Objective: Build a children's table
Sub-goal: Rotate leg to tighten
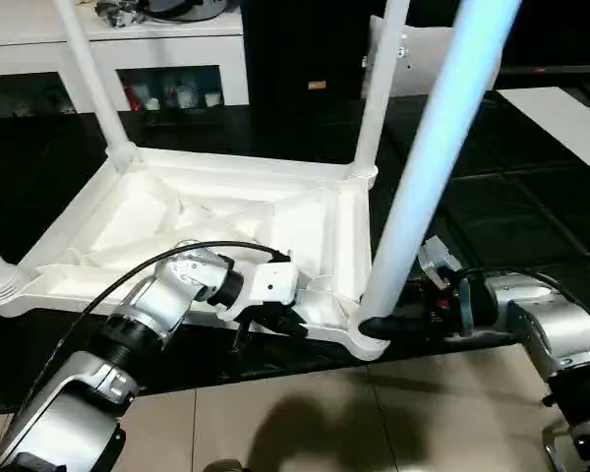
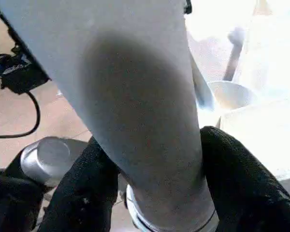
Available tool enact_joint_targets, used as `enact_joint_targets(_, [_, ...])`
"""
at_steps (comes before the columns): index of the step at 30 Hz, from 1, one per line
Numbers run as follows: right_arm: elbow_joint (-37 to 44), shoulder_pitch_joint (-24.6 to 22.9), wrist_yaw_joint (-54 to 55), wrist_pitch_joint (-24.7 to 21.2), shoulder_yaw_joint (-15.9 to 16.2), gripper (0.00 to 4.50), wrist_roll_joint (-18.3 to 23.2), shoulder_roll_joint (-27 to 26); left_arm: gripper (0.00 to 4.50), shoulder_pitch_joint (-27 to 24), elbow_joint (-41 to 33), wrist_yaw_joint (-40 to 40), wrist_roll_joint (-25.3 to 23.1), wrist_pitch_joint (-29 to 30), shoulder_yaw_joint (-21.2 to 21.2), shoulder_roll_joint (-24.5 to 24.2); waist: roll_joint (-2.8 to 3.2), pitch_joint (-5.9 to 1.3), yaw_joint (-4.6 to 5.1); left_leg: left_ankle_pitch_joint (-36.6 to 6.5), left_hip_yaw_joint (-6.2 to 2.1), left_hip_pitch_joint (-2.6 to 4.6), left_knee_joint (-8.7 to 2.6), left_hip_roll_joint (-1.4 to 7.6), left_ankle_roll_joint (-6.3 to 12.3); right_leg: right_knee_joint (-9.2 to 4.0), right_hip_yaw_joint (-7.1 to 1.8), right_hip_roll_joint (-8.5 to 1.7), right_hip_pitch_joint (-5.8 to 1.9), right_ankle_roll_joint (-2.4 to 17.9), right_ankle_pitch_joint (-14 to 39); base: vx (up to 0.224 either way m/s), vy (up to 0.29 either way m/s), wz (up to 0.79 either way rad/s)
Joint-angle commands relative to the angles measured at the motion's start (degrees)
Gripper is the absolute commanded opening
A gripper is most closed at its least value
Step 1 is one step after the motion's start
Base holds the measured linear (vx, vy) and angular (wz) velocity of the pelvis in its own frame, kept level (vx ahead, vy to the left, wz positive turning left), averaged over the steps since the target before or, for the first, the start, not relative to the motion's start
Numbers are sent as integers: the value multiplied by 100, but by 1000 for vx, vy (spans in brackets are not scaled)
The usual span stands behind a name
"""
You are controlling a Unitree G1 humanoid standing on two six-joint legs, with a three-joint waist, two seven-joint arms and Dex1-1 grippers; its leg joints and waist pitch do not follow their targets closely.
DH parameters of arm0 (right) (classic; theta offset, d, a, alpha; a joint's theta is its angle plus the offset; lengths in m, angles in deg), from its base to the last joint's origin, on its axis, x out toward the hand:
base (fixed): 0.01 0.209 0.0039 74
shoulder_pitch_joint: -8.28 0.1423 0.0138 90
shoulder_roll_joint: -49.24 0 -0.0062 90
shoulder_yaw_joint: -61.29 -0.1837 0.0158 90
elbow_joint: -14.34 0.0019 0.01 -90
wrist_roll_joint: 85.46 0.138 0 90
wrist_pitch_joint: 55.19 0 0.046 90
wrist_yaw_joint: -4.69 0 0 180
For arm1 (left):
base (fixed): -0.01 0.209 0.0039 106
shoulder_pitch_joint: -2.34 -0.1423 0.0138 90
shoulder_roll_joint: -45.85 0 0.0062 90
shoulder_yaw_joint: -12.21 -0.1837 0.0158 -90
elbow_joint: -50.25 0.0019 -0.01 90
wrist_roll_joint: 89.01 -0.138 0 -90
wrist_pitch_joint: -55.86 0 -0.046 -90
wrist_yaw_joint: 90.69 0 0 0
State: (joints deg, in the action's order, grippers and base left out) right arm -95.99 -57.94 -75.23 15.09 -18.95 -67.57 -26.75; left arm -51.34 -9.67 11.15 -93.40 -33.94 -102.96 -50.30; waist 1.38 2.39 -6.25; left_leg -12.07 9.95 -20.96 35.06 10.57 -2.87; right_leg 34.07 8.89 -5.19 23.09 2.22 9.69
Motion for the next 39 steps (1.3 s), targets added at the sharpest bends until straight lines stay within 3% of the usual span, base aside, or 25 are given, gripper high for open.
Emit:
enact_joint_targets(1, [180,4,547,-140,-46,225,2,-244,0,-47,-203,300,42,336,-7,205,-70,-371,28,-633,-87,26,-388,324,387,-480,-410,-471,-366,662,1909,0,0,0])
enact_joint_targets(4, [-27,151,1709,-215,-159,220,-344,-616,0,8,-152,942,66,873,269,465,-80,-334,117,-786,-105,50,-413,298,203,-540,-378,-463,-353,511,2366,0,0,0])
enact_joint_targets(6, [-270,346,2691,-347,-278,212,-632,-945,0,68,-131,1506,22,1320,452,685,-86,-322,238,-860,-124,15,-412,259,112,-590,-343,-459,-379,389,2628,0,0,0])
enact_joint_targets(8, [-404,459,3230,-384,-398,212,-726,-1140,0,103,-131,1831,-28,1554,540,807,-86,-330,332,-934,-124,30,-402,240,134,-617,-346,-461,-376,348,2688,0,0,0])
enact_joint_targets(11, [-868,797,4404,-385,-782,212,-717,-1657,0,220,-68,2728,-178,1973,759,1159,-76,-354,449,-836,-122,11,-387,239,187,-582,-349,-449,-364,494,2429,0,0,0])
enact_joint_targets(14, [-1038,901,4802,-135,-900,212,-748,-1885,0,270,-97,3161,-198,2179,887,1376,-80,-385,420,-611,-96,20,-366,234,352,-570,-373,-439,-358,568,2084,0,0,0])
enact_joint_targets(16, [-1017,905,4813,-7,-947,272,-711,-1997,0,285,-119,3221,-181,2185,922,1451,-83,-423,397,-283,-107,-25,-354,266,506,-447,-394,-441,-386,768,1370,0,0,0])
enact_joint_targets(20, [-872,842,4709,55,-938,280,-702,-2041,0,282,-162,3187,-212,2160,879,1418,-58,-426,385,-45,-108,-31,-339,283,724,-365,-408,-450,-396,1019,778,0,0,0])
enact_joint_targets(23, [-731,714,4546,195,-956,316,-683,-1928,0,270,-130,3214,-235,2117,864,1305,-51,-414,379,-155,-101,-24,-343,286,733,-376,-409,-455,-401,1041,840,0,0,0])
enact_joint_targets(30, [-383,341,3689,427,-988,371,-445,-1461,0,259,101,2978,-338,1718,771,1014,-68,-387,361,-448,-94,-28,-354,264,666,-459,-398,-443,-414,816,1351,0,0,0])
enact_joint_targets(35, [-50,58,2555,487,-953,410,-245,-726,0,300,354,2502,-424,1173,582,650,-62,-383,336,-531,-111,-25,-360,271,706,-470,-387,-428,-409,728,1454,0,0,0])
enact_joint_targets(37, [-15,55,2023,527,-900,420,-221,-301,0,288,402,1954,-417,756,375,405,-76,-381,327,-604,-105,-20,-356,260,710,-489,-386,-431,-411,712,1573,0,0,0])
enact_joint_targets(39, [-26,65,1944,536,-884,442,-231,-257,0,292,423,1896,-430,682,341,378,-71,-373,314,-602,-97,-3,-357,282,673,-480,-395,-432,-383,747,1586,0,0,0])
